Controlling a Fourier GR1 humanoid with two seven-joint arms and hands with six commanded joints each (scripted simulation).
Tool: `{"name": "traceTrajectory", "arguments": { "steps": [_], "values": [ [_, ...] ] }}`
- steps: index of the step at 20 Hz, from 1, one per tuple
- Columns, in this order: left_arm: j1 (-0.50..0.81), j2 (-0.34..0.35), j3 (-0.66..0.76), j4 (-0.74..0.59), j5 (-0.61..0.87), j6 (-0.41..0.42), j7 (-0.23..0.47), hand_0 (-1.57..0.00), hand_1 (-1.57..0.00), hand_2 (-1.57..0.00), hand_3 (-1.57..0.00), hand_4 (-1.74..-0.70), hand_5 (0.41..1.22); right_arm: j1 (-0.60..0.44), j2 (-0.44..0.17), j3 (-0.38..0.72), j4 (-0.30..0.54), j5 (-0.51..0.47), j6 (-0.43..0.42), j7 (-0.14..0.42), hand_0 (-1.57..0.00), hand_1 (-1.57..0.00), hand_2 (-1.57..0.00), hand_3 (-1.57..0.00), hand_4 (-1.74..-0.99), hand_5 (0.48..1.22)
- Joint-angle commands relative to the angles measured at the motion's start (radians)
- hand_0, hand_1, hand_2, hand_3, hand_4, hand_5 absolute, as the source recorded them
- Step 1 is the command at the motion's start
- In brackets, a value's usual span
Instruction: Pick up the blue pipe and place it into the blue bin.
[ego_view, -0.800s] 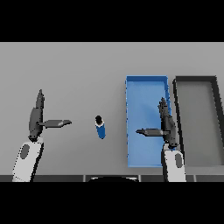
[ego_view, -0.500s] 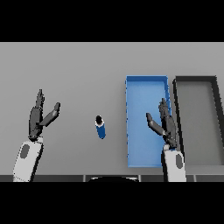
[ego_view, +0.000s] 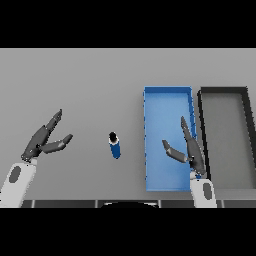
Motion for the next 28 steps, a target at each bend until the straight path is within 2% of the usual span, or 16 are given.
{"name": "traceTrajectory", "arguments": {
  "steps": [1, 3, 5, 6, 8, 13, 14, 16, 19, 21, 23, 26, 28],
  "values": [
    [0.008, 0.006, -0.015, -0.026, 0.002, -0.02, 0.0, 0.0, 0.0, 0.0, 0.0, -1.09, 0.596, -0.002, -0.004, -0.003, 0.014, -0.002, 0.006, -0.007, 0.0, 0.0, 0.0, 0.0, -1.186, 0.598],
    [0.03, 0.022, -0.044, -0.069, 0.007, -0.065, 0.001, 0.0, 0.0, 0.0, 0.0, -1.1, 0.567, -0.003, -0.006, 0.007, 0.021, 0.006, 0.013, -0.04, 0.0, 0.0, 0.0, 0.0, -1.193, 0.605],
    [0.048, 0.024, -0.083, -0.111, 0.005, -0.103, 0.006, 0.0, 0.0, 0.0, 0.0, -1.11, 0.534, -0.011, -0.007, 0.003, 0.027, 0.0, 0.016, -0.034, 0.0, 0.0, 0.0, 0.0, -1.201, 0.609],
    [0.048, 0.017, -0.098, -0.117, 0.001, -0.109, 0.02, 0.0, 0.0, 0.0, 0.0, -1.12, 0.514, -0.017, -0.01, 0.003, 0.022, -0.002, 0.018, -0.027, 0.0, 0.0, 0.0, 0.0, -1.205, 0.611],
    [0.058, -0.009, -0.147, -0.143, -0.023, -0.127, 0.02, 0.0, 0.0, 0.0, 0.0, -1.16, 0.497, 0.013, -0.009, 0.014, 0.008, 0.007, 0.021, -0.054, 0.0, 0.0, 0.0, 0.0, -1.208, 0.612],
    [0.052, -0.087, -0.225, -0.148, -0.122, -0.09, 0.01, 0.0, 0.0, 0.0, 0.0, -1.19, 0.466, 0.013, 0.002, 0.019, -0.017, 0.004, 0.017, -0.015, 0.0, 0.0, 0.0, 0.0, -1.223, 0.619],
    [0.043, -0.104, -0.237, -0.147, -0.133, -0.082, 0.025, 0.0, 0.0, 0.0, 0.0, -1.19, 0.464, 0.018, 0.01, 0.03, -0.024, 0.013, 0.015, -0.011, 0.0, 0.0, 0.0, 0.0, -1.223, 0.62],
    [0.019, -0.149, -0.253, -0.103, -0.155, -0.067, 0.049, 0.0, 0.0, 0.0, 0.0, -1.19, 0.465, 0.013, 0.003, 0.015, -0.035, 0.002, 0.011, -0.001, 0.0, 0.0, 0.0, 0.0, -1.23, 0.622],
    [-0.033, -0.225, -0.276, -0.017, -0.17, -0.07, 0.071, 0.0, 0.0, 0.0, 0.0, -1.2, 0.467, 0.026, 0.011, 0.023, -0.022, 0.013, 0.007, -0.02, 0.0, 0.0, 0.0, 0.0, -1.229, 0.621],
    [-0.048, -0.267, -0.285, 0.022, -0.168, -0.076, 0.057, 0.0, 0.0, 0.0, 0.0, -1.19, 0.469, 0.035, 0.002, 0.012, -0.025, -0.002, 0.015, -0.035, 0.0, 0.0, 0.0, 0.0, -1.218, 0.612],
    [-0.083, -0.294, -0.289, 0.057, -0.179, -0.076, 0.063, 0.0, 0.0, 0.0, 0.0, -1.17, 0.464, 0.032, 0.001, 0.014, -0.035, 0.006, 0.01, -0.021, 0.0, 0.0, 0.0, 0.0, -1.208, 0.608],
    [-0.113, -0.331, -0.316, 0.123, -0.235, -0.065, 0.034, 0.0, 0.0, 0.0, 0.0, -1.13, 0.462, 0.033, -0.001, 0.013, -0.027, 0.01, 0.009, -0.018, 0.0, 0.0, 0.0, 0.0, -1.201, 0.605],
    [-0.142, -0.37, -0.305, 0.159, -0.202, -0.087, 0.017, 0.0, 0.0, 0.0, 0.0, -1.17, 0.495, 0.035, -0.009, 0.006, -0.037, -0.001, 0.015, -0.018, 0.0, 0.0, 0.0, 0.0, -1.204, 0.607]
  ]
}}
